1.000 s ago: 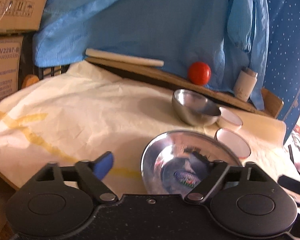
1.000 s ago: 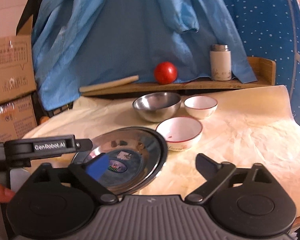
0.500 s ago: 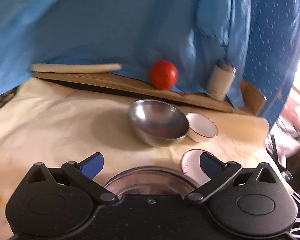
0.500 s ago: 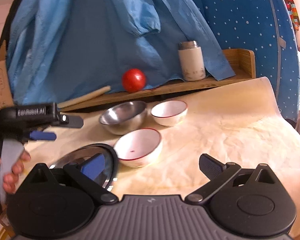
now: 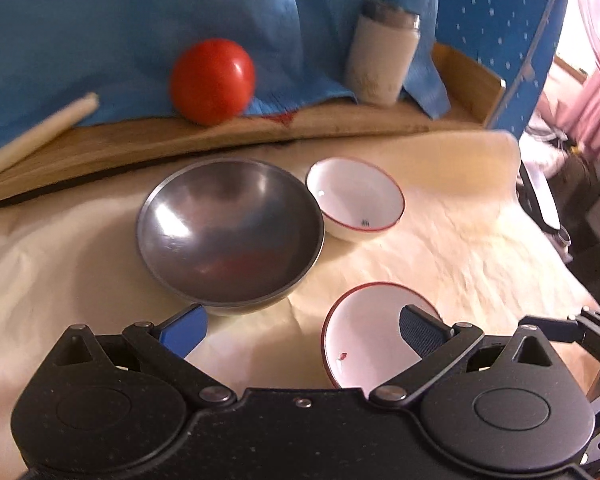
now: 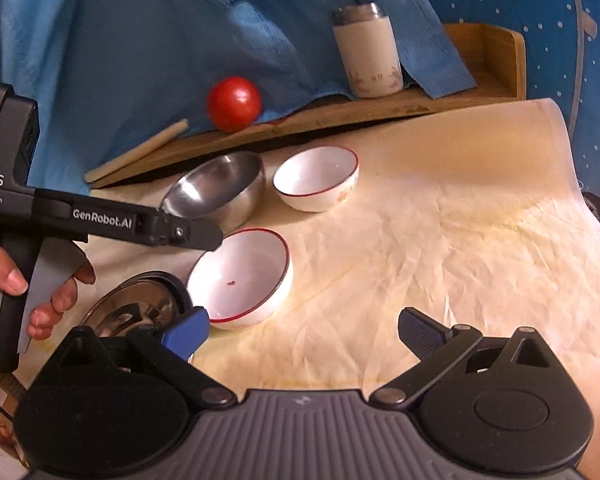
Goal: Organize plates and bowls
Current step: 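Grasp the larger red-rimmed white bowl rim with both grippers and lift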
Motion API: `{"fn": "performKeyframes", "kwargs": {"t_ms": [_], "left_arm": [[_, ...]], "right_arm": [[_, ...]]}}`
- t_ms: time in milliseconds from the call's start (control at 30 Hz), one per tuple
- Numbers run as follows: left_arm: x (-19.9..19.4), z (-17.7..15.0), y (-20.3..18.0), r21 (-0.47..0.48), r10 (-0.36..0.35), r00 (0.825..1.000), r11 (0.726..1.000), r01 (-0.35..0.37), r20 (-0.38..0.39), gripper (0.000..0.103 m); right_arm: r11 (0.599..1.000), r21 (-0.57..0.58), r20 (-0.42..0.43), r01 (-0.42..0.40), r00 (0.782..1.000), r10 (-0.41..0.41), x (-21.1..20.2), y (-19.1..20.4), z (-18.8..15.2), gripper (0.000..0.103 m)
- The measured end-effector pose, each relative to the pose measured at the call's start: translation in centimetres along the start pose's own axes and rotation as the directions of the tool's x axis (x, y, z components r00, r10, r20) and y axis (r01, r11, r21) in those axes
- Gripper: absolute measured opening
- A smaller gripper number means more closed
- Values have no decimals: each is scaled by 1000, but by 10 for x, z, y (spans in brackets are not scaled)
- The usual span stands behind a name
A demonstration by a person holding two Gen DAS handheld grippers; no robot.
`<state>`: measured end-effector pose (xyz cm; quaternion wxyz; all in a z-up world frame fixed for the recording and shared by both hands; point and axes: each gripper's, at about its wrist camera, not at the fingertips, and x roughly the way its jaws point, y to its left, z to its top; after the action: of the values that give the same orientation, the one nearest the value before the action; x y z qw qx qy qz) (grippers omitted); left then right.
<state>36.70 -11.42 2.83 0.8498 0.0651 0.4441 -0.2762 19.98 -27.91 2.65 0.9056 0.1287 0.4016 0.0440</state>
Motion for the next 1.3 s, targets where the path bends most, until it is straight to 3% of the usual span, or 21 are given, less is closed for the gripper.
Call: {"fn": "performKeyframes", "kwargs": {"t_ms": [200, 400, 533, 700, 767, 933, 1067, 1167, 1300], "left_arm": [[14, 3, 9, 7, -43, 996, 999, 44, -74, 100], [21, 0, 14, 7, -79, 990, 997, 81, -113, 82], [25, -1, 11, 25, -122, 984, 992, 127, -131, 64], [31, -2, 6, 58, -144, 978, 986, 155, -154, 60], [32, -2, 7, 56, -146, 978, 986, 156, -152, 58], [31, -1, 14, 37, -135, 979, 989, 142, -154, 35], [32, -2, 16, 2, -182, 970, 983, 185, -158, 25], [32, -4, 11, 5, -196, 967, 980, 200, -161, 12], [31, -5, 3, 21, -169, 973, 984, 174, -155, 10]], "right_arm": [[1000, 21, -46, 19, 999, -18, 20, 7, 8, 102], [999, 51, -66, 6, 998, -3, 34, 6, 13, 92], [998, 67, -84, 3, 996, 3, 40, 5, 13, 88], [997, 72, -97, 7, 995, 0, 44, 7, 12, 86], [997, 72, -100, 15, 995, -8, 46, 7, 13, 78], [996, 87, -101, 6, 995, 3, 47, 8, 14, 61], [994, 110, -101, -22, 994, 33, 48, 9, 13, 48], [989, 139, -99, -56, 993, 70, 47, 10, 12, 32], [985, 164, -89, -59, 993, 74, 47, 10, 10, 29]]}}
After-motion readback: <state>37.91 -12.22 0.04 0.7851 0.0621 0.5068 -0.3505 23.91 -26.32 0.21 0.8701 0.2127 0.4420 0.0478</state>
